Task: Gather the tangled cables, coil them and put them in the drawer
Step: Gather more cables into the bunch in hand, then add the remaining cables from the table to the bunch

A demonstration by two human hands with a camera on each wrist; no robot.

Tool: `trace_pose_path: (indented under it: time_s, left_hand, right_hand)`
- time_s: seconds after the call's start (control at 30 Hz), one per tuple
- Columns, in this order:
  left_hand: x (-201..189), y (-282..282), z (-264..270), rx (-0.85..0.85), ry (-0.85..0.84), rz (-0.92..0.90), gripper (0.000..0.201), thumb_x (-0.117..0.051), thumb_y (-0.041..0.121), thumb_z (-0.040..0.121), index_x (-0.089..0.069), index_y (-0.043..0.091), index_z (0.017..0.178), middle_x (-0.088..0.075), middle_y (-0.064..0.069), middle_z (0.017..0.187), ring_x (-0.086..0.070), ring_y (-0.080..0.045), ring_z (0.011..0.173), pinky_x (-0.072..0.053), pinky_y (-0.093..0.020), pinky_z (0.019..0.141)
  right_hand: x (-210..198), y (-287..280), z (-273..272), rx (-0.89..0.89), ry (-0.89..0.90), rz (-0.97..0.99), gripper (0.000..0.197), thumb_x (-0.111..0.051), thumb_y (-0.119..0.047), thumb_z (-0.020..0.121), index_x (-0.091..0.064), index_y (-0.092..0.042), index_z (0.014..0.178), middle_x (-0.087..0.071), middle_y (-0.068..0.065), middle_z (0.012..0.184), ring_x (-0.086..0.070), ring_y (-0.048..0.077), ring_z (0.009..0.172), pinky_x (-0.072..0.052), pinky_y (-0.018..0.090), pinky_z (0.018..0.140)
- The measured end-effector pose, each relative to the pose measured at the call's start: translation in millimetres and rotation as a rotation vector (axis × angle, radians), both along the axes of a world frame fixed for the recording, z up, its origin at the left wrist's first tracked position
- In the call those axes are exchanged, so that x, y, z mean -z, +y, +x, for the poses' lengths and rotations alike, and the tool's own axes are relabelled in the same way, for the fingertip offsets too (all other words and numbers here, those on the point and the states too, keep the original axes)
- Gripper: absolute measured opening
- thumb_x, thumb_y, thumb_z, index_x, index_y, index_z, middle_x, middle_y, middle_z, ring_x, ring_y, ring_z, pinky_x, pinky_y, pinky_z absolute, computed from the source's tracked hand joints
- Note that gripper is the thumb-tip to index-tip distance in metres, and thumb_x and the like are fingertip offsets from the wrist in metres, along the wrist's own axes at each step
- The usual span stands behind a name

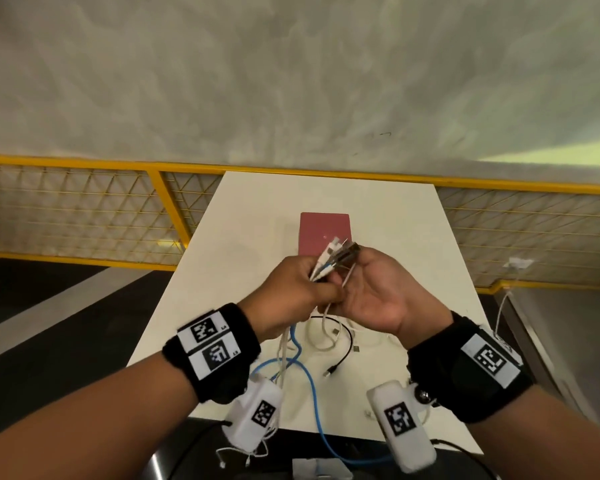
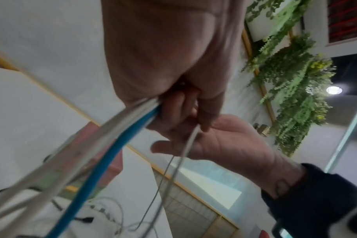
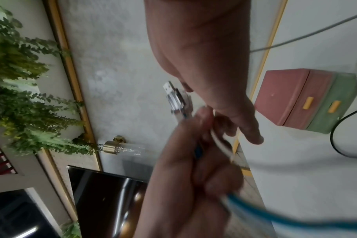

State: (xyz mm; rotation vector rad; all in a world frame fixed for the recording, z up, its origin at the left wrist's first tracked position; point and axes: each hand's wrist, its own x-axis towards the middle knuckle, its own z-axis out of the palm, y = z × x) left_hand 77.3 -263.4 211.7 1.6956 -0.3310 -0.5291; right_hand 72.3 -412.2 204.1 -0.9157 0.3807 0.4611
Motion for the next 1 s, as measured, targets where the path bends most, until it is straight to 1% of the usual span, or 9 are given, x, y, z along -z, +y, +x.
trace_pose_path:
  time_s: [0.13, 0.3, 0.37, 0.43, 0.5, 0.57, 0.73, 0.87, 1.0]
  left_hand:
    - [16.3, 40.8, -5.8, 0.384, 0.137, 0.177, 0.021, -0.070, -0.001, 0.082, -0.064, 0.016, 0.073, -0.054, 0.011, 0.055, -0.034, -0.010, 0.046, -0.028, -0.020, 0.041]
    - [34.0, 91.0, -18.9, 0.851, 0.115, 0.608, 0.011, -0.080, 0.022, 0.071, -0.072, 0.026, 0.076, -0.063, 0.004, 0.070, -0.049, -0.017, 0.060, -0.037, -0.031, 0.059]
    - [35.3, 96.8, -16.8, 0.772, 0.095, 0.631, 0.025, -0.084, 0.033, 0.069, -0.071, 0.017, 0.082, -0.057, -0.002, 0.069, -0.045, -0.018, 0.055, -0.036, -0.031, 0.055]
    - [26.2, 89.8, -7.8, 0.451, 0.135, 0.414, 0.032, -0.082, 0.030, 0.075, -0.064, 0.006, 0.084, -0.043, -0.005, 0.062, -0.033, -0.013, 0.046, -0.028, -0.026, 0.044]
    - [10.8, 71.9, 3.1, 0.142, 0.116, 0.164, 0.017, -0.077, 0.015, 0.083, -0.062, 0.015, 0.076, -0.036, 0.001, 0.057, -0.026, -0.011, 0.045, -0.022, -0.023, 0.043]
    - [-5.8, 46.1, 7.2, 0.011, 0.048, 0.033, 0.029, -0.071, 0.006, 0.087, -0.064, 0.025, 0.066, -0.036, 0.006, 0.054, -0.025, -0.011, 0.046, -0.019, -0.023, 0.045]
    - [-9.8, -4.7, -0.2, -0.023, -0.099, -0.076, 0.027, -0.072, -0.008, 0.080, -0.065, 0.017, 0.076, -0.061, 0.012, 0.062, -0.058, -0.003, 0.056, -0.048, -0.020, 0.056]
    - [-1.4, -9.3, -2.9, -0.078, -0.035, -0.078, 0.023, -0.069, -0.014, 0.079, -0.059, 0.006, 0.076, -0.055, 0.009, 0.055, -0.050, -0.001, 0.043, -0.040, -0.014, 0.043]
    - [-3.2, 14.7, -5.8, 0.239, 0.147, 0.132, 0.021, -0.076, -0.004, 0.077, -0.063, 0.012, 0.079, -0.060, -0.006, 0.066, -0.039, -0.017, 0.053, -0.022, -0.020, 0.042]
  right_hand:
    - [1.0, -32.4, 13.2, 0.218, 0.107, 0.015, 0.029, -0.039, -0.025, 0.098, -0.053, -0.014, 0.076, -0.072, 0.015, 0.087, -0.073, 0.030, 0.082, -0.048, 0.048, 0.087]
    - [5.1, -68.9, 17.4, 0.429, 0.144, 0.036, 0.027, -0.035, -0.025, 0.102, -0.049, -0.017, 0.081, -0.064, 0.006, 0.083, -0.065, 0.024, 0.088, -0.048, 0.044, 0.074]
    - [1.0, -71.7, 15.3, 0.460, 0.124, 0.023, 0.025, -0.035, -0.023, 0.103, -0.052, -0.016, 0.086, -0.061, 0.006, 0.086, -0.064, 0.024, 0.088, -0.049, 0.046, 0.078]
    - [-3.9, -64.2, 10.5, 0.411, 0.089, -0.015, 0.021, -0.037, -0.019, 0.102, -0.054, -0.016, 0.090, -0.061, 0.007, 0.086, -0.064, 0.024, 0.087, -0.050, 0.047, 0.081]
    - [-7.2, -47.4, 3.2, 0.310, 0.049, -0.049, 0.019, -0.039, -0.018, 0.102, -0.055, -0.015, 0.092, -0.061, 0.009, 0.086, -0.065, 0.025, 0.086, -0.055, 0.047, 0.078]
    - [-10.6, -27.8, -4.7, 0.201, 0.011, -0.047, 0.018, -0.041, -0.018, 0.102, -0.056, -0.012, 0.094, -0.062, 0.012, 0.089, -0.065, 0.028, 0.086, -0.058, 0.051, 0.074]
    - [-17.2, -3.4, -10.0, 0.059, -0.057, 0.044, 0.036, -0.043, -0.014, 0.097, -0.055, 0.001, 0.128, -0.064, 0.024, 0.110, -0.067, 0.036, 0.093, -0.059, 0.051, 0.078]
    - [-18.2, -10.7, -9.0, -0.038, -0.031, 0.007, 0.030, -0.043, -0.019, 0.096, -0.058, -0.007, 0.120, -0.057, 0.020, 0.100, -0.059, 0.033, 0.086, -0.055, 0.057, 0.080]
    - [-18.9, -26.8, -7.8, -0.033, -0.003, -0.245, 0.014, -0.049, -0.023, 0.097, -0.060, -0.014, 0.100, -0.065, 0.007, 0.082, -0.063, 0.025, 0.069, -0.055, 0.045, 0.067]
